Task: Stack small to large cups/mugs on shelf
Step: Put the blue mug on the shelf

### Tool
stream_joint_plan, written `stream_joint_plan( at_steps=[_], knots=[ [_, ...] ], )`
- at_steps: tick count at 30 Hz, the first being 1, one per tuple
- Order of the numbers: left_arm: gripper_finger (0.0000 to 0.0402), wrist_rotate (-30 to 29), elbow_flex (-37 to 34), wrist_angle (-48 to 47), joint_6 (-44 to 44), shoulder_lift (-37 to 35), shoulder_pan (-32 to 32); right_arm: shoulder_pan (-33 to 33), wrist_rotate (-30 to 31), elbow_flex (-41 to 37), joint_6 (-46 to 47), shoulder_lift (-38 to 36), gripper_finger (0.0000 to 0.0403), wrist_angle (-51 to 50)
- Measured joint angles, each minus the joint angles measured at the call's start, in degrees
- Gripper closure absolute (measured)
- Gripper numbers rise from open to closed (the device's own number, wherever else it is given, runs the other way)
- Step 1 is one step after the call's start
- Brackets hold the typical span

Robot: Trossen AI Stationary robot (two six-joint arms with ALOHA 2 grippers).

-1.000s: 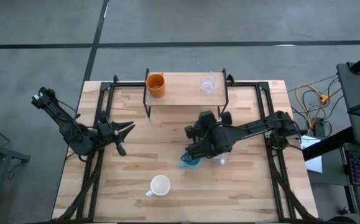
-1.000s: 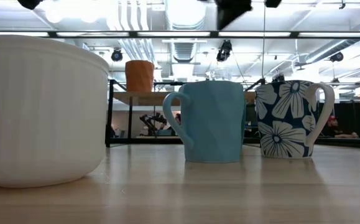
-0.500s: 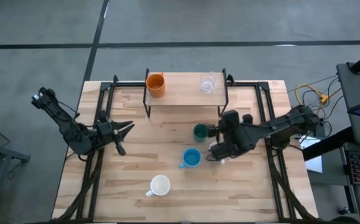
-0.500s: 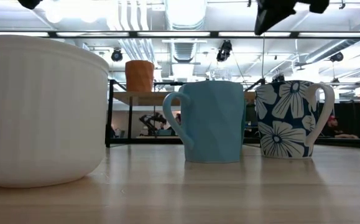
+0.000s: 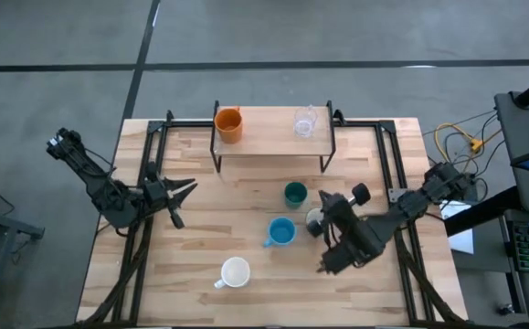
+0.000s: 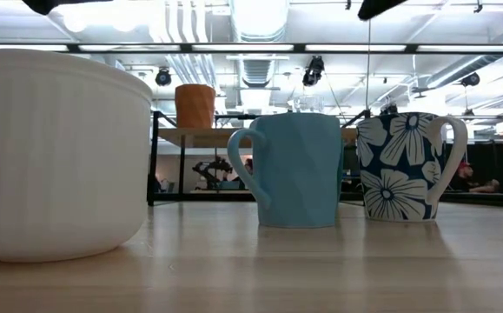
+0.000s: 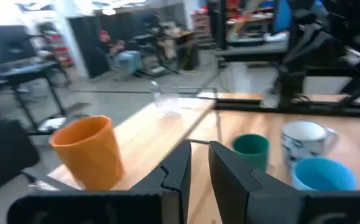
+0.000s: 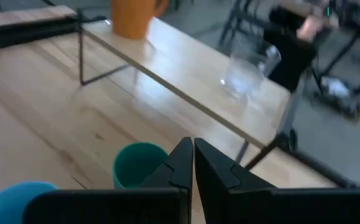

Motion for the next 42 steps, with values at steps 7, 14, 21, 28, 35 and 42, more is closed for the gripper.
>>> stream_joint_plan(
  at_steps=[7,14,21,28,35,42],
  knots=[
    [0.0359,7.0,0.1,-1.6,1.4,-5.9,0.0,4.6,6.8,-4.6,4.5,-0.6,0.0394,-0.3],
    [0.0359,6.1,0.1,-1.6,2.8,-12.6,0.0,8.4,5.5,-7.1,3.9,-0.9,0.0394,-0.1],
    [0.0359,6.1,-0.1,-4.2,4.4,-19.3,0.0,11.8,-6.6,-9.1,-21.2,-1.9,0.0394,9.7],
    [0.0359,5.6,-0.2,-5.5,2.5,-25.6,0.0,13.1,-34.1,-17.1,-56.2,-5.9,0.0394,37.8],
    [0.0359,5.6,-0.2,-5.7,2.5,-28.7,0.0,8.7,-29.1,-14.0,-66.9,-7.3,0.0394,51.0],
    [0.0359,5.7,-0.3,-7.6,2.5,-29.3,0.0,-4.3,-51.7,-6.8,-72.4,-3.6,0.0394,51.9]
  ],
)
